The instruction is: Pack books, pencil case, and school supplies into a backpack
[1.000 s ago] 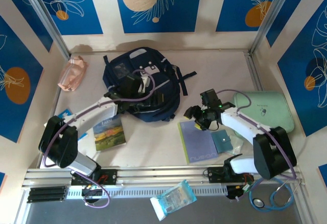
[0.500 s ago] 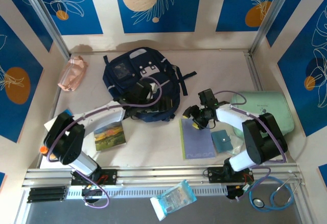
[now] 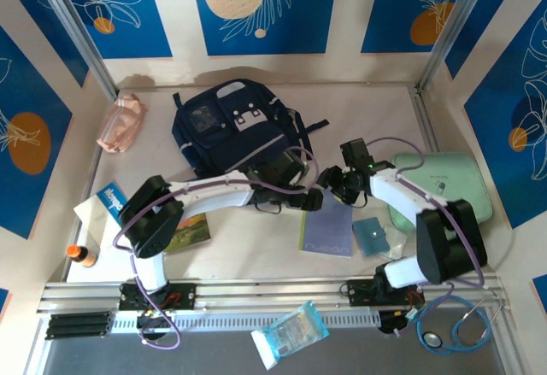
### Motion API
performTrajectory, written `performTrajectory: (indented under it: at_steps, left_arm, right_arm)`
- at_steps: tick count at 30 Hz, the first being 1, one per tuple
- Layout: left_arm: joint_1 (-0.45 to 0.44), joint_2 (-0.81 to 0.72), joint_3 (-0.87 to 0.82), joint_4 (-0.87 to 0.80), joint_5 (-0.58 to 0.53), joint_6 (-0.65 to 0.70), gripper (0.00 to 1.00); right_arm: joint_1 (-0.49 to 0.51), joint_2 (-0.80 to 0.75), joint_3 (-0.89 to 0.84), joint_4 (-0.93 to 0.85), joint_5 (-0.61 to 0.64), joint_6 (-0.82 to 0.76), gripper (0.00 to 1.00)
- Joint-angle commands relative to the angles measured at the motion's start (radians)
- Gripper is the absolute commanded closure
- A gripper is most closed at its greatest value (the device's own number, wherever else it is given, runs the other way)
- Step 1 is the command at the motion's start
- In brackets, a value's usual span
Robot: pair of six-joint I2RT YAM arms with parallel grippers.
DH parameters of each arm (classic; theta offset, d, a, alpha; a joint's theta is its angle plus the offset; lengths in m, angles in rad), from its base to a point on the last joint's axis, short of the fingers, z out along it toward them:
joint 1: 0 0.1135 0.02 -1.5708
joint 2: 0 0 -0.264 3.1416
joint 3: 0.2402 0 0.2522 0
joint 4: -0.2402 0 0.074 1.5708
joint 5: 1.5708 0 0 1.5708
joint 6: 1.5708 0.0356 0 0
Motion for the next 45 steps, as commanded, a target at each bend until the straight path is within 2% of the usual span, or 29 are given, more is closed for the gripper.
performTrajectory:
  at_steps: [1, 7, 12, 18, 22, 26, 29, 38, 41, 45]
  left_arm:
    - [0.002, 0.052, 0.04, -0.063, 0.021, 0.009, 0.11]
    - [0.003, 0.124, 0.097, -0.086, 0.023, -0.028, 0.22]
    - [0.002, 0.154, 0.117, -0.082, 0.019, -0.051, 0.3]
    - [0.005, 0.189, 0.131, -0.059, 0.073, -0.067, 0.4]
    - [0.007, 0.203, 0.134, -0.048, 0.1, -0.07, 0.42]
    - [0.007, 0.213, 0.144, -0.052, 0.107, -0.07, 0.42]
    - [0.008, 0.229, 0.158, -0.076, 0.105, -0.071, 0.38]
    - [0.016, 0.248, 0.168, -0.036, 0.177, -0.073, 0.38]
    - [0.03, 0.226, 0.158, 0.011, 0.227, -0.059, 0.45]
    - [0.058, 0.157, 0.094, 0.115, 0.261, -0.054, 0.5]
  right_arm:
    - [-0.03, -0.081, -0.043, -0.136, 0.029, -0.067, 0.41]
    - [-0.061, -0.123, -0.091, -0.195, 0.003, -0.082, 0.44]
    - [-0.06, -0.087, -0.108, -0.205, -0.002, -0.045, 0.46]
    - [-0.061, -0.034, -0.098, -0.2, -0.006, -0.02, 0.46]
    - [-0.065, -0.019, -0.108, -0.201, -0.01, 0.01, 0.46]
    - [-0.096, 0.006, -0.127, -0.177, -0.084, 0.045, 0.46]
    - [-0.106, 0.027, -0.132, -0.17, -0.093, 0.054, 0.46]
    - [-0.122, 0.036, -0.132, -0.168, -0.115, 0.054, 0.46]
    - [-0.125, 0.034, -0.128, -0.165, -0.121, 0.054, 0.46]
    - [-0.125, 0.041, -0.122, -0.153, -0.131, 0.052, 0.46]
